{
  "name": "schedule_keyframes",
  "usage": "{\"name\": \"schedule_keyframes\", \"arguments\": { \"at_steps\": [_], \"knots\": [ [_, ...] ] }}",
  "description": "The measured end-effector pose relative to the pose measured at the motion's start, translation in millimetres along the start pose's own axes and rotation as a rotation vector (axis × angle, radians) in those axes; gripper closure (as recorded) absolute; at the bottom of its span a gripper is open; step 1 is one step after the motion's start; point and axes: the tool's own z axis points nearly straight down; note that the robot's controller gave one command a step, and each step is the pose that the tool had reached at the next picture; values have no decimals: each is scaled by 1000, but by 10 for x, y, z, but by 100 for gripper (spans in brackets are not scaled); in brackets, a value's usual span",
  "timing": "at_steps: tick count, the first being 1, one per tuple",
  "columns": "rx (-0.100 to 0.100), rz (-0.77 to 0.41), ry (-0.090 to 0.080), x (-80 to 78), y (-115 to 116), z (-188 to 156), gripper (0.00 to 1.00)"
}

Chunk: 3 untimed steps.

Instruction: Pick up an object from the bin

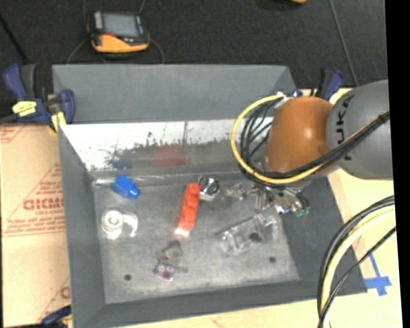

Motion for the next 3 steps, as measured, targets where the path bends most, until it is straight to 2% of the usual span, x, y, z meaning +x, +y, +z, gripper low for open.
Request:
{"name": "schedule_keyframes", "arguments": {
  "at_steps": [1,2,3],
  "knots": [
    [-1,-110,8,102,1,18,0],
    [-2,-210,12,178,-68,331,0],
    [-1,-208,11,172,-77,325,0]
  ]
}}
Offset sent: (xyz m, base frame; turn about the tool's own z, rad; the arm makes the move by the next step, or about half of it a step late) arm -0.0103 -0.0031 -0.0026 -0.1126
